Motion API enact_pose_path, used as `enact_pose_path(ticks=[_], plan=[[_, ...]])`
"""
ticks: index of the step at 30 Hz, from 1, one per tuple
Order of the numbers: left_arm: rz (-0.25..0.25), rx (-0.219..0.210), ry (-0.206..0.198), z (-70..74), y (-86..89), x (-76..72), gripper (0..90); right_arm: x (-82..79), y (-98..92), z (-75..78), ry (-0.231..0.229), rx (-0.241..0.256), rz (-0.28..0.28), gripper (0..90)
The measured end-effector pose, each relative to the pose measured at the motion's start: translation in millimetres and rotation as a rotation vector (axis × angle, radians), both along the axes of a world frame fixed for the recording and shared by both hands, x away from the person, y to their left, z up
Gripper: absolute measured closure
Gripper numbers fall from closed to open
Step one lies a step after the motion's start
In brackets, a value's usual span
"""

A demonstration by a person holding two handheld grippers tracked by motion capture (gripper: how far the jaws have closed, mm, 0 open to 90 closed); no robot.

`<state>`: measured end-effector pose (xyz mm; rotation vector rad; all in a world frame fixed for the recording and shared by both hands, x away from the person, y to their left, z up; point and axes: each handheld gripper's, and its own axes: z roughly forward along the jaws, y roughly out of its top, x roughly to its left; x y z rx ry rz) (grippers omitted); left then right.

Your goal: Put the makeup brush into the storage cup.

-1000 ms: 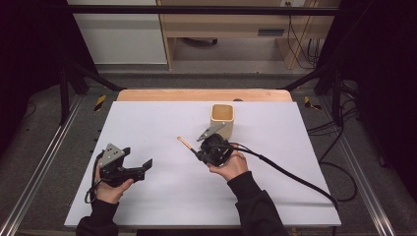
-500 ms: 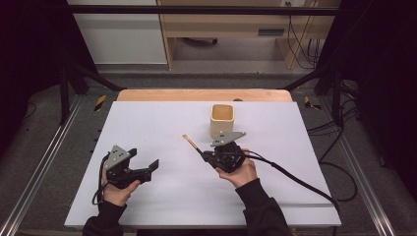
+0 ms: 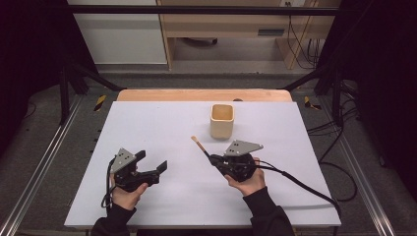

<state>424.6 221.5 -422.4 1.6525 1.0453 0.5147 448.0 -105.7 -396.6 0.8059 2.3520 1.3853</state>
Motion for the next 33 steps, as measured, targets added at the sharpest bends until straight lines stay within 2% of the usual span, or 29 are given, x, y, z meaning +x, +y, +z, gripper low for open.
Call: enact_pose_path(ticks=[9,16,25,33], plan=[[0.001,-0.009,-0.005,-2.3,-13.7,-1.8,8.0,-2.8,-8.1,-7.4,-0.019,0.030,-0.016,83.6],[-0.011,-0.054,-0.009,3.1,-26.3,-0.4,8.6,-6.0,-12.4,-11.4,-0.033,0.065,-0.022,83.5],[-0.032,-0.084,-0.029,9.3,-41.9,-0.6,8.9,-10.7,-15.6,-11.6,-0.060,0.095,-0.043,83.6],[-0.048,-0.122,-0.036,13.6,-57.5,1.6,9.4,-12.6,-15.5,-11.6,-0.064,0.099,-0.047,83.6]])
